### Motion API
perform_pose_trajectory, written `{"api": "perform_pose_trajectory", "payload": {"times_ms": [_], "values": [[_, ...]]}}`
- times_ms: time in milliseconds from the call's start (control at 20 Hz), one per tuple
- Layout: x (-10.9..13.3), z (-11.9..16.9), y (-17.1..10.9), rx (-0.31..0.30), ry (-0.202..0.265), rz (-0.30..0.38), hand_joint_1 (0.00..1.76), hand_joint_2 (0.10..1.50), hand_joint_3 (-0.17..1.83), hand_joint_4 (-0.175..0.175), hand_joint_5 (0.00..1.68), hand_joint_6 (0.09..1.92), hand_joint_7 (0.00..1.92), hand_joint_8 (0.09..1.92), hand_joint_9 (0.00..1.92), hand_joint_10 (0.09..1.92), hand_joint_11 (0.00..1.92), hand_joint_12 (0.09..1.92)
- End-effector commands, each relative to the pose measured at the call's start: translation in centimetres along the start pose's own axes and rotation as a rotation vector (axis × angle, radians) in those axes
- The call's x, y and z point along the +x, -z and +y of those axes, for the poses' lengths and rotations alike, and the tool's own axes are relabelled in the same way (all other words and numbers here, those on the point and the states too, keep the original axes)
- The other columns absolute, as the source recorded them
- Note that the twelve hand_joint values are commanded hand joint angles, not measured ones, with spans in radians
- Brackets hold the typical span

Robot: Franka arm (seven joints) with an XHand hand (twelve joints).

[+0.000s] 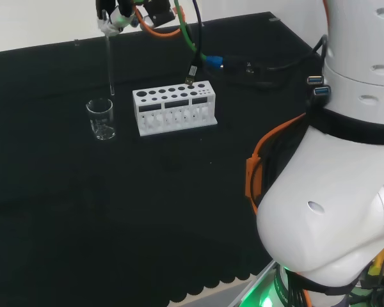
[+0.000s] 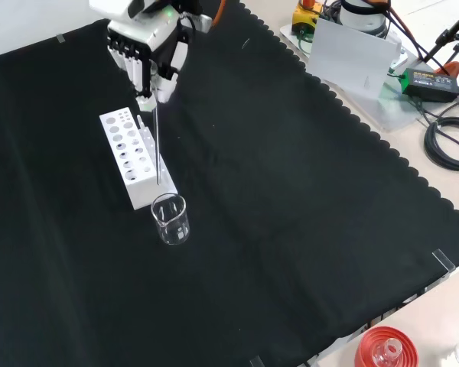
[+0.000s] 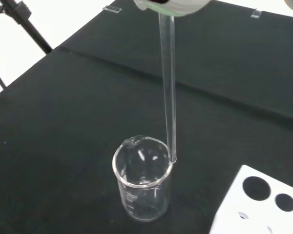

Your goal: Put the glass rod back on the white test tube rack.

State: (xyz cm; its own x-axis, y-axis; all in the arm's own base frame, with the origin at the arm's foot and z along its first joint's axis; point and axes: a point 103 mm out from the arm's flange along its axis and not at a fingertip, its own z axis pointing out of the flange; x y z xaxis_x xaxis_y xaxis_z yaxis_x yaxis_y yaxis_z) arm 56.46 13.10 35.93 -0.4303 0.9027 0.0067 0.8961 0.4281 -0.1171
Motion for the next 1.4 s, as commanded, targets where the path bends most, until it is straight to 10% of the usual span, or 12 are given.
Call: {"api": "perform_pose_trajectory", "payload": {"times_ms": [50,1400], "values": [[-2.3,-2.4,0.9,-0.003,-0.055,0.000,1.23,1.05,-0.17,-0.175,1.38,0.35,1.73,0.39,1.83,0.38,1.65,0.75],[-9.8,-6.7,-0.4,0.039,-0.164,-0.011,1.23,1.04,-0.17,-0.175,1.38,0.34,1.74,0.39,1.84,0.38,1.65,0.75]]}}
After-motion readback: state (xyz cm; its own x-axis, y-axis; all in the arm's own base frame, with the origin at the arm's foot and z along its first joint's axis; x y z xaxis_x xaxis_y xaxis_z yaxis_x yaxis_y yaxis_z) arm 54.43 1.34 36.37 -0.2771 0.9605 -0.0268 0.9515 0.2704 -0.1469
